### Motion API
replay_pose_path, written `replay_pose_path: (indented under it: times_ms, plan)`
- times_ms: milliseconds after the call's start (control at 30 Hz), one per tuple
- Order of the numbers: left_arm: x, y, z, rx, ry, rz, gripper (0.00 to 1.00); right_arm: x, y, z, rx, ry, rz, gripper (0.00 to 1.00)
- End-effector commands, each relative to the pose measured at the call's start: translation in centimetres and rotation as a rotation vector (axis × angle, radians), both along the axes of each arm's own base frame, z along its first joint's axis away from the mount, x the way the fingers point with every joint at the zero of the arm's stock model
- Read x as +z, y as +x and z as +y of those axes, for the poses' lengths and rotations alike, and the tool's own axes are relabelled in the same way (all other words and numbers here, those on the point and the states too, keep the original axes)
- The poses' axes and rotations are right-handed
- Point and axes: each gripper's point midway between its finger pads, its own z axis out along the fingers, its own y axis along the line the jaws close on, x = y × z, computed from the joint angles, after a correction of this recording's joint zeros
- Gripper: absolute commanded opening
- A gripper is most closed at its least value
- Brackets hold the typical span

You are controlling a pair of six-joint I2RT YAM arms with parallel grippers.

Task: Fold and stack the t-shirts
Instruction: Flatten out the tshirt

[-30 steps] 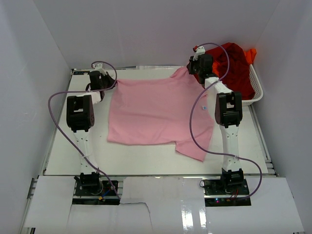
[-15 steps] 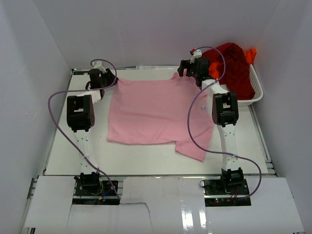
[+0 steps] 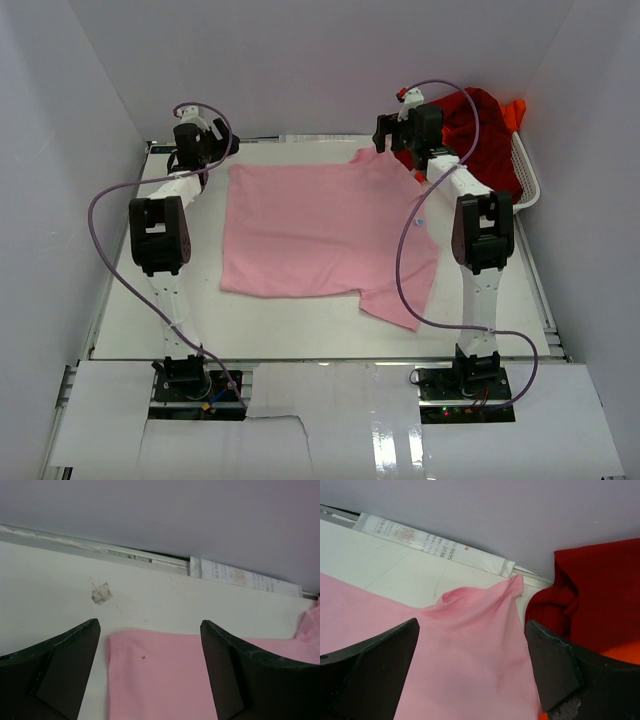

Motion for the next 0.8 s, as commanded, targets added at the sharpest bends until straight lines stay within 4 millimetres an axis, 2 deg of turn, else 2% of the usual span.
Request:
replay_pose_path:
  times_ms: [0,33,67,100,133,167,200,233,300,333,367,400,433,467,500,567,600,767]
  plan:
    - [4.8,-3.4,-2.2,-0.088,-0.035,-0.002,0.92,2.6,-3.7,0.8,0.023,-0.059,0.048,0.93]
    - [5.9,-4.5,-2.9,-0.112,-0.038,-0.007,0.89,1.8,-4.5,0.6,0.01,-0.072,0.088,0.95]
    - [3.9,-5.9,-3.7,-0.143,-0.034,0.055,0.86,0.8,-5.6,0.6,0.008,-0.084,0.143,0.96]
    - [3.6,-6.8,-5.7,-0.182,-0.027,0.074,0.79,-0.2,-7.1,0.7,0.008,-0.091,0.221,1.0]
    - [3.9,-7.7,-6.7,-0.2,-0.017,0.087,0.67,-0.8,-8.0,0.6,0.0,-0.096,0.267,0.92]
    - [2.2,-8.8,-7.1,-0.202,0.001,0.156,0.59,-1.1,-8.7,0.7,-0.002,-0.098,0.304,0.86]
    - [1.7,-9.6,-8.6,-0.22,0.01,0.185,0.5,-2.3,-10.2,0.7,-0.011,-0.097,0.385,0.64]
    - [1.0,-10.5,-9.2,-0.229,0.015,0.22,0.45,-2.8,-11.0,0.8,-0.018,-0.086,0.431,0.52]
    - [-0.2,-12.8,-11.3,-0.276,0.026,0.276,0.26,-4.4,-13.0,0.9,-0.007,-0.081,0.535,0.12]
    - [-0.5,-13.6,-11.9,-0.29,0.028,0.289,0.18,-4.9,-13.6,0.7,-0.016,-0.081,0.564,0.08]
    - [0.1,-14.4,-12.6,-0.306,0.029,0.282,0.06,-6.0,-14.9,0.4,-0.022,-0.086,0.605,0.08]
    - [-1.1,-15.9,-13.7,-0.331,0.021,0.316,0.01,-6.5,-15.7,0.2,-0.028,-0.087,0.625,0.08]
    - [-1.2,-16.6,-14.1,-0.343,0.018,0.322,0.0,-6.8,-16.0,-0.1,-0.052,-0.082,0.629,0.08]
    - [-0.6,-17.3,-14.9,-0.358,0.017,0.306,0.0,-6.2,-16.5,-0.4,-0.06,-0.077,0.618,0.08]
    - [-1.8,-18.3,-14.9,-0.358,0.016,0.335,0.0,-7.5,-17.8,-0.8,-0.066,-0.089,0.649,0.08]
    - [-2.1,-19.1,-15.0,-0.363,0.011,0.34,0.0,-7.2,-18.4,-1.2,-0.078,-0.092,0.644,0.08]
    - [-3.2,-19.7,-14.8,-0.362,0.011,0.366,0.0,-7.9,-19.2,-1.4,-0.08,-0.101,0.668,0.08]
    - [-4.7,-21.0,-14.3,-0.345,0.013,0.406,0.0,-9.9,-21.7,-2.0,-0.082,-0.123,0.764,0.08]
